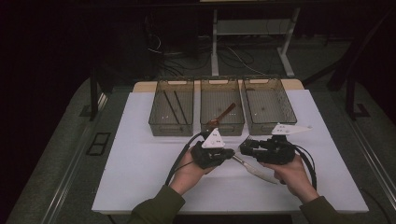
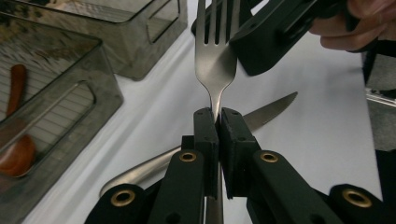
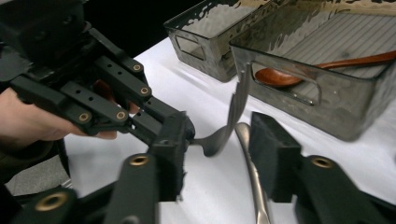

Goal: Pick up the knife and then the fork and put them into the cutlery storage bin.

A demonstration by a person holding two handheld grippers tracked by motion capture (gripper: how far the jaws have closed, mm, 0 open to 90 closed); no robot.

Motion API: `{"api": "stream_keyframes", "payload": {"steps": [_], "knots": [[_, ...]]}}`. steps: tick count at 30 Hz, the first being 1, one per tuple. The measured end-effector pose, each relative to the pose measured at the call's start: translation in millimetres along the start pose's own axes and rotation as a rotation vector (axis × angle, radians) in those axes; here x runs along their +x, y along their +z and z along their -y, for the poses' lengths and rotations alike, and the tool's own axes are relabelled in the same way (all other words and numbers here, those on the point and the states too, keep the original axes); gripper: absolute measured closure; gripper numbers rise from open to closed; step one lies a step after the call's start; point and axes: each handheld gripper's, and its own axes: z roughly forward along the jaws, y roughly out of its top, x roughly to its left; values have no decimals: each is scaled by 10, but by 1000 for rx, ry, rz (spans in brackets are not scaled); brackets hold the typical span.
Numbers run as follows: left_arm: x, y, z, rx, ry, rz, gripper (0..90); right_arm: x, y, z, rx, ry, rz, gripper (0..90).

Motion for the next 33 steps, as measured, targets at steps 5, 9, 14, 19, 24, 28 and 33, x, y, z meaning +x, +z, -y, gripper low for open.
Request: {"api": "stream_keyframes", "payload": {"steps": [5, 9, 14, 19, 24, 28, 33], "knots": [[22, -32, 1, -16, -7, -17, 853, 11, 82, -46, -11, -2, 5, 710], [31, -43, 1, -20, -11, -24, 852, 21, 111, -97, -28, -7, 9, 787], [60, -62, 4, -37, -29, -27, 849, 36, 136, -141, -42, -23, 13, 830], [80, -79, 13, -53, -40, -23, 836, 62, 152, -194, -39, -52, 7, 849], [97, -118, 48, -54, -25, -12, 766, 67, 137, -239, -38, -70, 17, 853], [136, -205, 115, -56, -32, -4, 711, 9, 63, -256, -44, -63, 39, 854], [168, -339, 264, -54, -58, -1, 614, -69, -37, -304, -54, -57, 64, 855]]}}
